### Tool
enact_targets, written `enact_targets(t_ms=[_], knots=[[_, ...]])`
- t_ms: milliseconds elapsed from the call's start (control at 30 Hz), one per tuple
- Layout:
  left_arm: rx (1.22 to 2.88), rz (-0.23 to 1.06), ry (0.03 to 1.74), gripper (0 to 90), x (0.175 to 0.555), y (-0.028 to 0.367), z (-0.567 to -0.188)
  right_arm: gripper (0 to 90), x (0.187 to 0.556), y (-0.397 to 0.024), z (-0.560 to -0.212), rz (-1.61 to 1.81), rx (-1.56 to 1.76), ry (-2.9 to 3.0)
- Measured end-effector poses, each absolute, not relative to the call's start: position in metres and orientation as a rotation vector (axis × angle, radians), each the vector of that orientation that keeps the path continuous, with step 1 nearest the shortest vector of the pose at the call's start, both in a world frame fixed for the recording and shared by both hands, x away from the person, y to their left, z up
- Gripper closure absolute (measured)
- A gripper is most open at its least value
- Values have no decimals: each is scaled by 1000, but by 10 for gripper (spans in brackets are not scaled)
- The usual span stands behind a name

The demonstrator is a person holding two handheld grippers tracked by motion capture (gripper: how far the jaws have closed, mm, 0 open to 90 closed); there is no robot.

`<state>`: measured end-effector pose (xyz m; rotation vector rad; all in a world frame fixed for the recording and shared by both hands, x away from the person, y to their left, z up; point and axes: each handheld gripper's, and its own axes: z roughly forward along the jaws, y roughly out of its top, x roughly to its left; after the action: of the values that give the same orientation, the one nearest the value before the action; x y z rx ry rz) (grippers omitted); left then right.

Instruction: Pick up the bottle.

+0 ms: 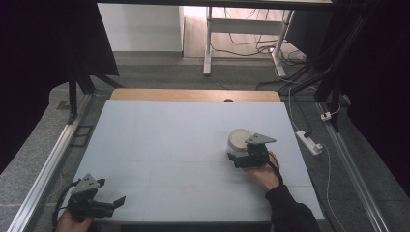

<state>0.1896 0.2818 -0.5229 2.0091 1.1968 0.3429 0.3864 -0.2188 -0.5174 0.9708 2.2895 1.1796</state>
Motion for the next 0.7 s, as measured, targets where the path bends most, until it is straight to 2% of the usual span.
enact_targets(t_ms=[700], knots=[[2008, 341, 1193, 0, 190, 282, -523, 67, 382, -216, -510, 1185, 959, 2278]])
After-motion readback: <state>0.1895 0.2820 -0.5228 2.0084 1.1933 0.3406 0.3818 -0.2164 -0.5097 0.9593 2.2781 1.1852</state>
